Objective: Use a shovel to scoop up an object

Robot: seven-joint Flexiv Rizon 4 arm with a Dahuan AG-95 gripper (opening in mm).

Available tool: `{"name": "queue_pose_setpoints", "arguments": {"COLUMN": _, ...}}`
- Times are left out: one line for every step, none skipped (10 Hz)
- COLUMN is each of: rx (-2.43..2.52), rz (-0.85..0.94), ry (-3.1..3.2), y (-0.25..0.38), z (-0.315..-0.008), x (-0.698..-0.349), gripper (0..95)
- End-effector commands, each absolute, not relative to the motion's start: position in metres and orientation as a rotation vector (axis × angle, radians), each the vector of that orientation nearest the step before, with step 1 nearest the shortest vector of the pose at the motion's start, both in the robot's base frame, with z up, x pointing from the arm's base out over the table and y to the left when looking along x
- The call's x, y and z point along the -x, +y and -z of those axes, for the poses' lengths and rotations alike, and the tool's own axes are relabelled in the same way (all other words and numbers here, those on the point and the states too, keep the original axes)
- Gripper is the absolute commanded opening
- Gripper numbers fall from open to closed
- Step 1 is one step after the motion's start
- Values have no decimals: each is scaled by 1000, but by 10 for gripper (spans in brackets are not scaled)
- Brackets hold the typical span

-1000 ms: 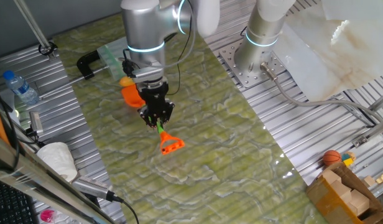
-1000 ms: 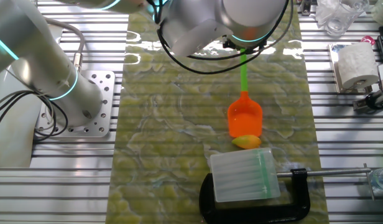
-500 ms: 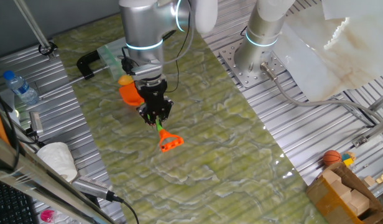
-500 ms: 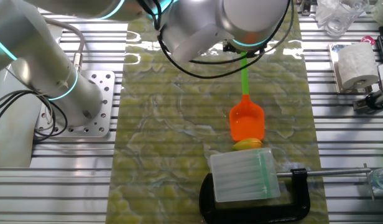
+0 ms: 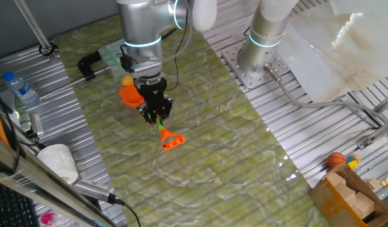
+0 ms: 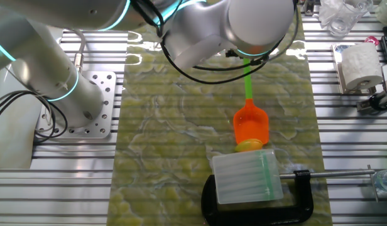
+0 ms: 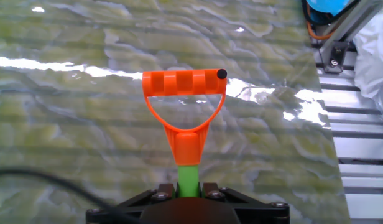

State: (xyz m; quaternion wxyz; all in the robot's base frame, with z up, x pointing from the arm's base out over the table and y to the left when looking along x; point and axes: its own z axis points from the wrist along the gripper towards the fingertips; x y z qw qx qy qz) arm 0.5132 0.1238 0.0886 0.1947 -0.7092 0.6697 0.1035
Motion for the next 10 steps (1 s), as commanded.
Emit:
{"name": "queue_pose_setpoints", "arguments": {"rx": 1987, "rz": -297, "ry": 1890, "y": 123, "z": -85, "x": -515, "gripper": 0}}
{"name": "queue_pose_setpoints", "arguments": {"rx": 2000, "rz": -290, "ry": 1915, "y": 120, "z": -85, "x": -515, "gripper": 0}}
{"name": "queue_pose_setpoints", "arguments": {"rx": 2009, "rz": -290, "ry": 1916, "y": 119, "z": -84, "x": -516, "gripper": 0}}
{"name": "queue_pose_setpoints", "arguments": {"rx": 2012, "rz": -295, "ry": 1917, "y": 118, "z": -83, "x": -516, "gripper": 0}}
{"name": "queue_pose_setpoints", "arguments": {"rx": 2016, "rz": -293, "ry": 1925, "y": 118, "z": -83, "x": -517, "gripper": 0}}
{"name": "queue_pose_setpoints", "arguments": {"rx": 2022, "rz": -288, "ry": 1927, "y": 118, "z": -83, "x": -517, "gripper": 0}}
{"name": "queue_pose_setpoints", "arguments": {"rx": 2025, "rz": -284, "ry": 1931, "y": 117, "z": -83, "x": -517, "gripper": 0}}
{"name": "queue_pose_setpoints", "arguments": {"rx": 2023, "rz": -284, "ry": 1937, "y": 117, "z": -83, "x": -517, "gripper": 0}}
{"name": "queue_pose_setpoints", "arguments": {"rx": 2020, "rz": -284, "ry": 1962, "y": 118, "z": -83, "x": -518, "gripper": 0}}
{"name": "queue_pose_setpoints", "arguments": {"rx": 2027, "rz": -287, "ry": 1987, "y": 120, "z": -84, "x": -521, "gripper": 0}}
